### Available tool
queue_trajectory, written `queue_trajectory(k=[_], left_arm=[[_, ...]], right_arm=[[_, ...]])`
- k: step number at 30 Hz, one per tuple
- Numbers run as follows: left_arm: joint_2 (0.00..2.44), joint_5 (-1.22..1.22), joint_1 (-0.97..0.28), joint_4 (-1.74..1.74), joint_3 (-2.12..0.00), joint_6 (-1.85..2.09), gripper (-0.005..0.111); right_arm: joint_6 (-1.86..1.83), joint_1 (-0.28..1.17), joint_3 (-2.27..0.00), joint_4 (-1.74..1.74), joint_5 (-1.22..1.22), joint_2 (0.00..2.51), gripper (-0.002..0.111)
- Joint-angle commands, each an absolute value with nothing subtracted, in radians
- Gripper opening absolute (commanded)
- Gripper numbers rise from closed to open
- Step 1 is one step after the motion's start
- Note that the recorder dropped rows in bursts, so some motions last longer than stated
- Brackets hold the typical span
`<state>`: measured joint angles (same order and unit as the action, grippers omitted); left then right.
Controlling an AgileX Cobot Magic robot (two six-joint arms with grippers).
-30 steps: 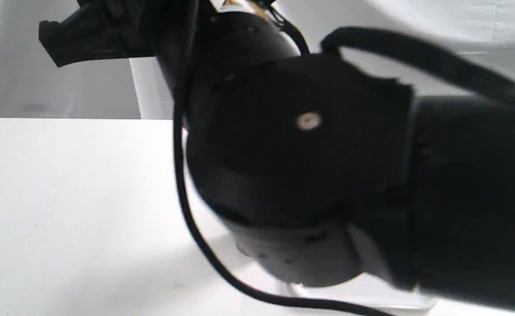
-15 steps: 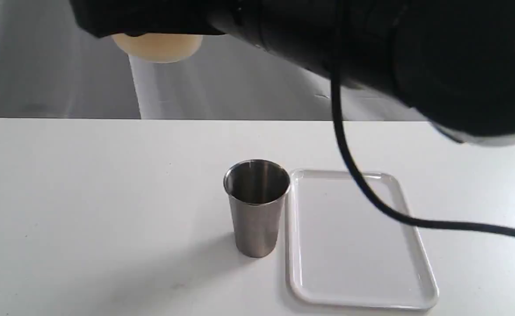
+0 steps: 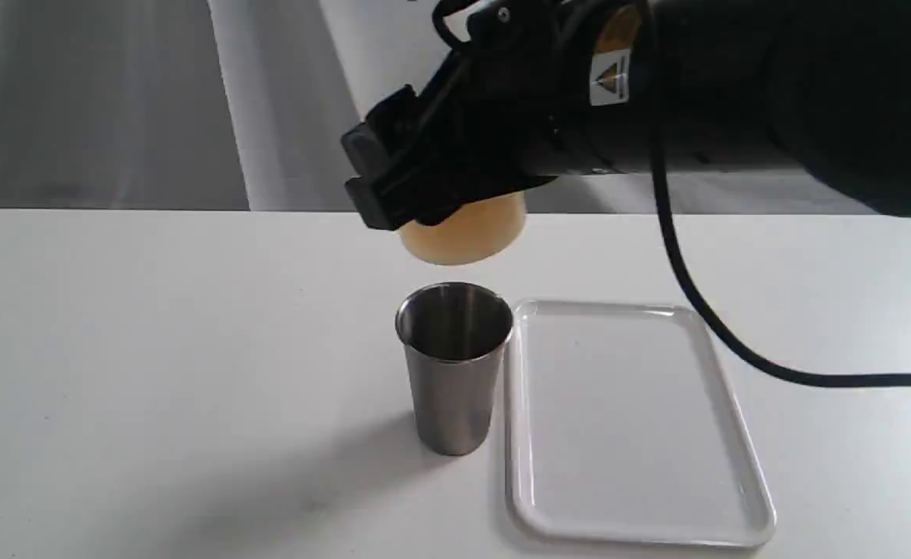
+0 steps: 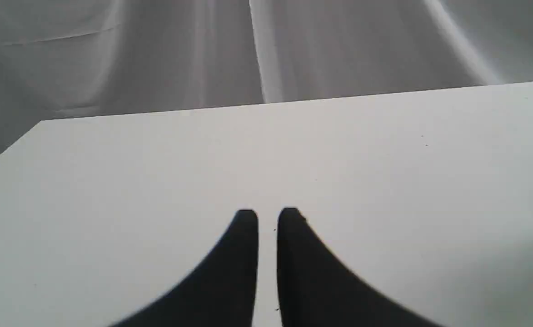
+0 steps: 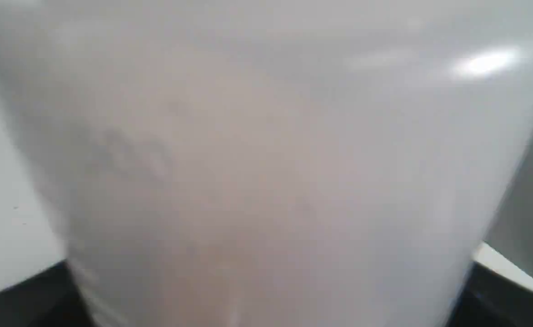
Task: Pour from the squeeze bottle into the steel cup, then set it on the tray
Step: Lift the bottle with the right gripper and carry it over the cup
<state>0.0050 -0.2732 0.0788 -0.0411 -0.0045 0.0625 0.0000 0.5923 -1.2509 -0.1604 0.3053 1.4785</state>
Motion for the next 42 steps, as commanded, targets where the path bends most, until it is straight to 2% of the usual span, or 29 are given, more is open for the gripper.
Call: queue_trajectory(k=[1,12,25,37,42], left_arm=[[0.000,-0.266,0.076,-0.044,0.000,0.061,0.008],[0.000,-0.266,0.076,-0.044,0.000,0.061,0.008],[0.000,-0.266,0.076,-0.044,0.000,0.061,0.008],[0.000,-0.266,0.076,-0.044,0.000,0.061,0.008],[0.000,-0.266,0.076,-0.044,0.000,0.061,0.008]], right_arm=[[0.126,0.560,-1.253,-0.264,0.304,1.463,0.000],[0.540,0.543,-1.249,-0.736,0.451,1.463,0.000],[1.178,0.547,-1.037,-1.437,0.558,1.445,0.000],[1.197,0.547,-0.930,-1.677,0.647,1.439,0.000],[1.197,0.547,-0.928,-1.688,0.729,1.509,0.000]])
